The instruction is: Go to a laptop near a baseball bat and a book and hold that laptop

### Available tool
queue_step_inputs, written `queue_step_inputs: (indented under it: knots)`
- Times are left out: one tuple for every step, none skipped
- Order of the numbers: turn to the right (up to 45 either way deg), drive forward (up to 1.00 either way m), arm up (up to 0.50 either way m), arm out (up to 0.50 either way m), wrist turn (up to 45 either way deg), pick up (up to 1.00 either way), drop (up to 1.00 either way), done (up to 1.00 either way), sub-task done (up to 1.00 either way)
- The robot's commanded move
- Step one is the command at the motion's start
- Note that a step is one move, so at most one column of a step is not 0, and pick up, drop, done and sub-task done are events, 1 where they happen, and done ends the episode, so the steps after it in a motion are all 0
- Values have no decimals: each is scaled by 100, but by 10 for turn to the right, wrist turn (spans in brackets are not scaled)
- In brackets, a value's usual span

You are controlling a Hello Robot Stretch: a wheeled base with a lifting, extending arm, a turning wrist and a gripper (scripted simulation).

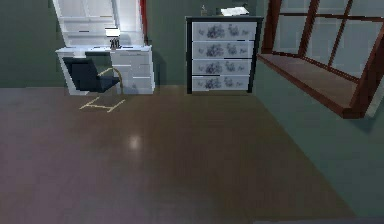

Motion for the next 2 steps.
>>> queue_step_inputs:
  knots:
    - [0,0,0,0,270,0,0,0,0]
    - [0,0,-30,0,0,0,0,0,0]
